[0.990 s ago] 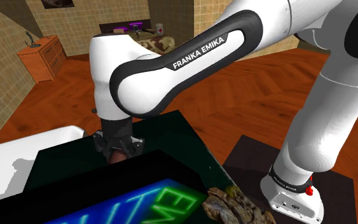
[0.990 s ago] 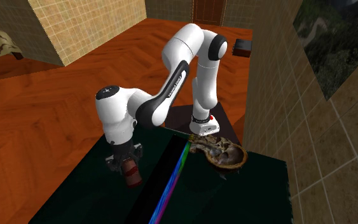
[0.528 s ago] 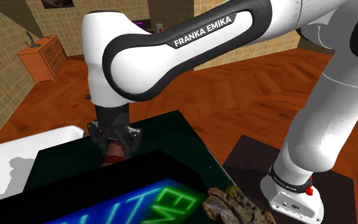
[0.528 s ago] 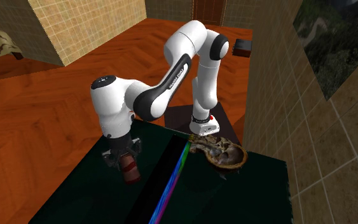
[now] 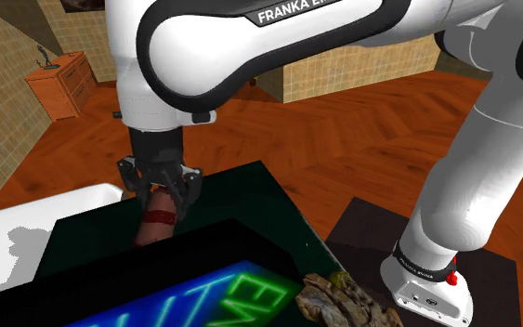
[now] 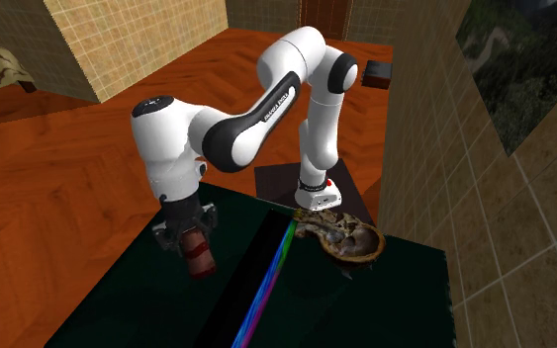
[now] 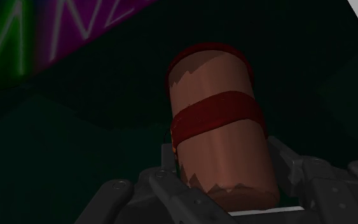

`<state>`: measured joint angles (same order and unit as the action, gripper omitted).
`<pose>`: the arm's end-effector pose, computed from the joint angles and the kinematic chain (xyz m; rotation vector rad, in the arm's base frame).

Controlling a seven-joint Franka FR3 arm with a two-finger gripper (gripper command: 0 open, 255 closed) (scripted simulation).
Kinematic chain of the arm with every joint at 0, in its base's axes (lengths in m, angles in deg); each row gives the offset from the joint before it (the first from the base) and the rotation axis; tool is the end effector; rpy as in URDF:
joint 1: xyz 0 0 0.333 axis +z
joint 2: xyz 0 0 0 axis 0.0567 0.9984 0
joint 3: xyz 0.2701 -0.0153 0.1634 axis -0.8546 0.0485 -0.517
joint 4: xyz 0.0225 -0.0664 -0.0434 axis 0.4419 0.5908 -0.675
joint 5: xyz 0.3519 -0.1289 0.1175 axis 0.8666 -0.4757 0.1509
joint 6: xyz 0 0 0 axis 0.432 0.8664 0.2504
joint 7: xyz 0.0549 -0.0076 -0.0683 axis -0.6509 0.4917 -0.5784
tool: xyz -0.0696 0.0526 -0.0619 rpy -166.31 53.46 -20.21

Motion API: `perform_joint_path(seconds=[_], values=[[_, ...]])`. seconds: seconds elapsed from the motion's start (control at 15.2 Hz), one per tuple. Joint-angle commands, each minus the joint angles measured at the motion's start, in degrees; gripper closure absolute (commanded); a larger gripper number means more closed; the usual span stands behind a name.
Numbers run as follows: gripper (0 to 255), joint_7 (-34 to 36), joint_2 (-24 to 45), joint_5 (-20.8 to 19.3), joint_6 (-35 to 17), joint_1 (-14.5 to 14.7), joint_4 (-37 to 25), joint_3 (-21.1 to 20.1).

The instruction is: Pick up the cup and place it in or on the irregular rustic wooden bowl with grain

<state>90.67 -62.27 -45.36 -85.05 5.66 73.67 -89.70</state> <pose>0.4182 0.3795 0.5511 -2.5063 1.5154 0.1498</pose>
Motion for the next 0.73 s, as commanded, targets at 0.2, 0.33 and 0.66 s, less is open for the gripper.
perform_joint_path(seconds=[0.2,0.33,0.66], values=[[255,0.7,0.2,-0.4,3.8,-0.1,-4.0,0.1],[255,1.0,0.3,-0.6,5.3,-0.1,-5.6,0.1],[255,1.1,-1.9,0.7,7.6,-0.1,-6.1,0.3]])
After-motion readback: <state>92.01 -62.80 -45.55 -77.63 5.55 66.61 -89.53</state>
